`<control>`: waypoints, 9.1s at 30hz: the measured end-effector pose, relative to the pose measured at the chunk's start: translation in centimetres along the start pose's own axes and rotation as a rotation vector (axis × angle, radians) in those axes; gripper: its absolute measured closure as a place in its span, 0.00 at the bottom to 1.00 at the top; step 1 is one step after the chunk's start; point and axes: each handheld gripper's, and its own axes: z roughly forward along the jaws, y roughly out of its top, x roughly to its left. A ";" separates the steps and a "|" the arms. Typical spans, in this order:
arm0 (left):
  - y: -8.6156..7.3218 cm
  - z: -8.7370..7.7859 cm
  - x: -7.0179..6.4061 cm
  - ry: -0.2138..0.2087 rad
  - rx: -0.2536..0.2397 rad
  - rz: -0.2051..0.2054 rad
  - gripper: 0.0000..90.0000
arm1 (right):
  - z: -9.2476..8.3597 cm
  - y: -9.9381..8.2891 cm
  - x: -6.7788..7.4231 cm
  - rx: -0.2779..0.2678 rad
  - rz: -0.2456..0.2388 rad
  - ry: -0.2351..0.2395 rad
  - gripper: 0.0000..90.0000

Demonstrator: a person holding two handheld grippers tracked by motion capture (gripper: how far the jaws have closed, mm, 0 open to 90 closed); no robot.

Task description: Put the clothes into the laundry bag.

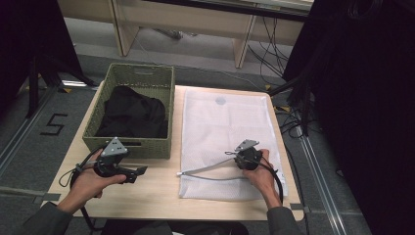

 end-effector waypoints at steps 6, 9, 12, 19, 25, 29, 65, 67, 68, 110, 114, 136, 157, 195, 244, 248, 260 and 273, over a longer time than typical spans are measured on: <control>0.0 0.0 0.1 0.009 -0.005 0.004 0.17 | -1.9 1.8 -0.8 -0.131 0.019 -0.012 0.98; 0.1 -0.1 0.2 0.015 -0.011 0.003 0.17 | -3.2 2.6 -1.0 -0.184 0.001 -0.018 0.99; 0.0 0.0 0.2 0.022 -0.013 -0.002 0.17 | -3.7 2.8 -1.2 -0.196 0.008 -0.015 0.99; 0.8 -0.4 0.5 0.009 -0.031 -0.007 0.17 | -4.7 3.4 -2.1 -0.241 0.018 -0.028 0.99; 4.4 -2.2 3.0 0.062 -0.137 -0.037 0.18 | -5.7 4.4 -2.7 -0.273 0.002 -0.046 0.99; 7.2 -3.2 5.8 0.053 -0.149 -0.080 0.17 | -5.6 4.4 -2.7 -0.269 -0.004 -0.030 0.99; 8.1 15.1 15.6 0.216 0.362 -0.174 0.20 | -3.9 3.5 -2.2 -0.197 0.031 0.022 0.94; 8.1 15.2 15.4 0.236 0.370 -0.162 0.36 | -3.9 3.5 -2.2 -0.201 0.019 0.023 0.94; 8.1 15.1 15.4 0.244 0.366 -0.159 0.36 | -3.9 3.5 -2.2 -0.201 0.019 0.023 0.94; 7.7 14.3 15.4 0.360 0.454 -0.235 0.51 | -3.6 3.3 -1.8 -0.191 0.010 0.031 0.93; 7.7 14.4 15.3 0.340 0.427 -0.189 0.73 | -3.8 3.3 -1.8 -0.195 0.017 0.034 0.93; 12.0 9.3 15.0 0.221 0.254 -0.151 0.87 | -3.8 3.3 -2.1 -0.199 0.006 0.033 0.94; 23.2 -2.2 10.1 0.114 0.061 0.017 0.87 | -3.8 3.2 -1.9 -0.202 0.038 0.034 0.94; 20.4 -10.9 -9.5 -0.417 -0.106 0.289 0.86 | -6.8 4.8 -2.1 -0.309 -0.002 -0.005 1.00; 11.8 11.7 -14.4 -0.369 0.185 0.201 0.33 | -7.9 5.7 -1.8 -0.361 -0.028 0.018 1.00; 13.1 8.3 -11.6 -0.404 0.153 0.147 0.30 | -7.9 5.7 -1.8 -0.359 -0.038 0.016 1.00; 16.1 12.9 -7.2 -0.237 0.010 0.118 0.58 | -8.1 6.7 -0.8 -0.371 -0.051 0.014 1.00; 17.2 15.3 -6.9 -0.126 0.001 0.257 0.99 | -7.8 6.5 -0.3 -0.365 -0.006 0.063 0.88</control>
